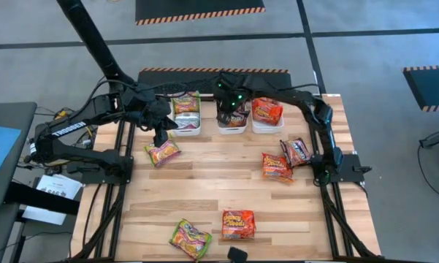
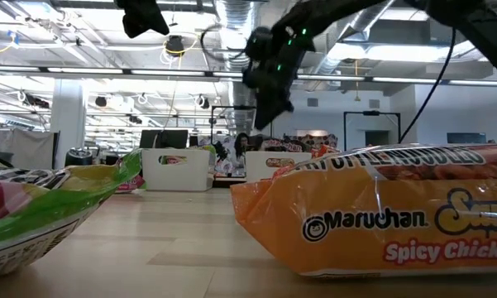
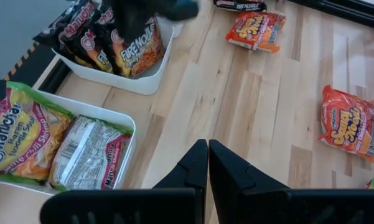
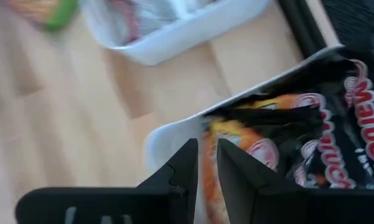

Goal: Sort Maruchan noodles
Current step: Put the green noodle pack into the left white bin

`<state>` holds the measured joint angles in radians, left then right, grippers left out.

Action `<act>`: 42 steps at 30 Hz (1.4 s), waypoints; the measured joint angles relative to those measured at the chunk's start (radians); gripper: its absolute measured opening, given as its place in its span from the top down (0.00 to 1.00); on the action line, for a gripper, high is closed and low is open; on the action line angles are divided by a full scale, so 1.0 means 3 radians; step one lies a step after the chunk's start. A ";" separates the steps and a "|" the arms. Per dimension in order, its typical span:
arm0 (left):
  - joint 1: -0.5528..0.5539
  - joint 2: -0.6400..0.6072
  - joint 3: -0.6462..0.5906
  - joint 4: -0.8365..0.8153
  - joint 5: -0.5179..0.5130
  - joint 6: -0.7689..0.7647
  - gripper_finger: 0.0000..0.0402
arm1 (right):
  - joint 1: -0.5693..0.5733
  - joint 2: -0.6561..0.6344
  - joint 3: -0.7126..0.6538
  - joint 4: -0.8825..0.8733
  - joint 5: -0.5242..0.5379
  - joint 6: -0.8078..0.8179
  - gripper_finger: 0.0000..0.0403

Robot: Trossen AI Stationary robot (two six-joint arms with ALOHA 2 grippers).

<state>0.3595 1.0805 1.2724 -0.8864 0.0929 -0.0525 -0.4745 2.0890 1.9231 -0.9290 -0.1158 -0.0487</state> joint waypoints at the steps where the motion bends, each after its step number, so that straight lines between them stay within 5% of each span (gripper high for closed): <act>1: 0.0001 0.0000 0.0000 -0.0010 -0.0002 -0.0020 1.00 | 0.0012 -0.0055 0.0013 -0.0052 -0.0057 -0.0023 0.78; 6: 0.0000 0.0000 -0.0001 -0.0290 -0.0042 -0.0188 1.00 | 0.0107 -0.0383 0.0028 -0.0328 -0.0334 -0.0136 0.78; 19: -0.0221 0.0001 -0.0001 -0.0426 -0.0088 -0.0481 1.00 | 0.0428 -0.0811 0.0026 -0.1172 -0.0407 -0.0464 0.78; 29: -0.0265 0.0109 0.0000 -0.0945 -0.0257 -0.0370 0.99 | 0.0772 -0.0808 0.0026 -0.1342 -0.0366 0.0185 0.66; 42: -0.0411 0.0341 0.0000 -0.1574 0.0259 -0.0302 0.71 | 0.1348 -0.0806 0.0026 -0.1344 -0.0361 0.1239 0.47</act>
<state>0.2363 1.1828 1.2724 -1.3584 0.1707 -0.1431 -0.0699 1.8473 1.9308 -1.3323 -0.2241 0.3230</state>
